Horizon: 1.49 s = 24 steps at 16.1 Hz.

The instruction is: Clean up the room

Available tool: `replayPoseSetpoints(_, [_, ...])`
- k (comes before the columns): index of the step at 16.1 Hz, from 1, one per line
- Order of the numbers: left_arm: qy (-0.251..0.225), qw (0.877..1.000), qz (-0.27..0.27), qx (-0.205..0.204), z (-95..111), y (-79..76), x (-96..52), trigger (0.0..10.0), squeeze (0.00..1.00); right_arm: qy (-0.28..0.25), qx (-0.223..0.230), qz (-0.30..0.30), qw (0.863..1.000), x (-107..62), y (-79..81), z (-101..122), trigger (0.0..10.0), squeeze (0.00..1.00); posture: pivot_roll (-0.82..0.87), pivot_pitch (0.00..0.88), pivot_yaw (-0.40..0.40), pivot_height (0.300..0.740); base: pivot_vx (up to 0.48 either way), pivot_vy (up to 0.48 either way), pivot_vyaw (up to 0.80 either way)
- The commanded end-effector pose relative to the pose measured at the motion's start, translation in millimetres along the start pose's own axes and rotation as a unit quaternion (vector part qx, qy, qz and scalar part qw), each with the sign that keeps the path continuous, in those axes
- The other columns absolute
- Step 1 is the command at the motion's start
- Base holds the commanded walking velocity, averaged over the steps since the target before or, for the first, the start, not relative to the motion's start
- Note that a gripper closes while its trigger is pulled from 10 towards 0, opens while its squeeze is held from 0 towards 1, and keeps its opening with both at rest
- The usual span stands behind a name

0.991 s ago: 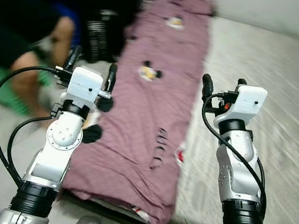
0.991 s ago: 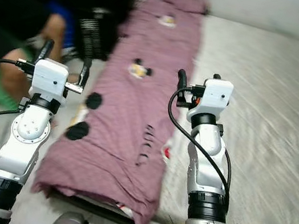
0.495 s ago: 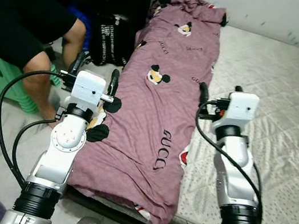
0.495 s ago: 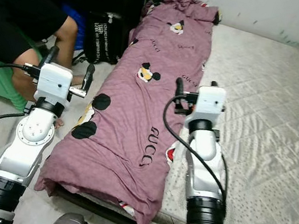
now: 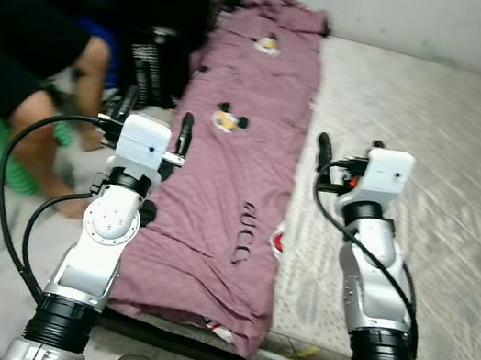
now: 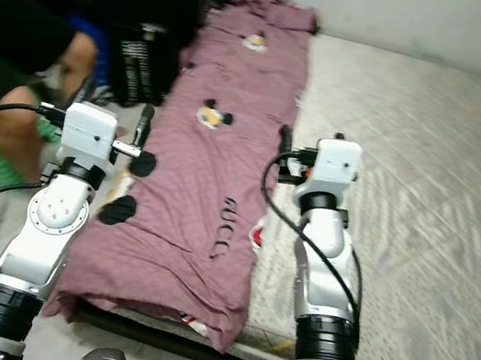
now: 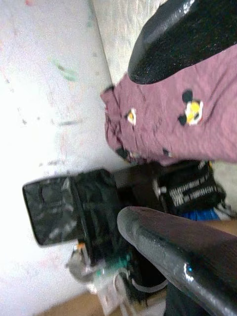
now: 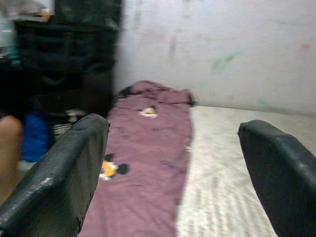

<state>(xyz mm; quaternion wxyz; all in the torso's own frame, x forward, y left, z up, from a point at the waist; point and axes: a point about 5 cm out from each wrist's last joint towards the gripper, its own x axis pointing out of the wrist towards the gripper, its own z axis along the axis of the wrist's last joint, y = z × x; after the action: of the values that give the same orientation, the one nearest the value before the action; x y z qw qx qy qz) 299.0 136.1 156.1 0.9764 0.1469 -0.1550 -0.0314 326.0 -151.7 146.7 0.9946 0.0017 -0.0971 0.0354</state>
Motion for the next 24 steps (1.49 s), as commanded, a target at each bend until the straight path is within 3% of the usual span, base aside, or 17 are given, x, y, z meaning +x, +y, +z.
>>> replayPoseSetpoints(1, [0.006,1.000,0.000,0.000,-1.9,1.5,0.0,10.0,0.00,-0.002,0.004,0.002,1.000,0.9,2.3,1.0,10.0,0.00,0.03,0.000,0.002,0.740,0.000,0.000,0.00])
replayPoseSetpoints(5, [0.006,1.000,-0.006,0.006,-1.6,-0.5,-0.5,10.0,0.00,-0.003,-0.023,0.012,1.000,2.2,4.6,2.2,10.0,0.00,0.03,0.000,0.000,0.740,0.000,0.000,0.00])
replayPoseSetpoints(24, [0.003,1.000,-0.011,0.009,-1.2,-2.1,-0.4,10.0,0.00,-0.016,-0.031,0.033,0.999,5.8,8.4,6.5,10.0,0.00,0.03,0.000,-0.003,0.740,0.000,0.000,0.80])
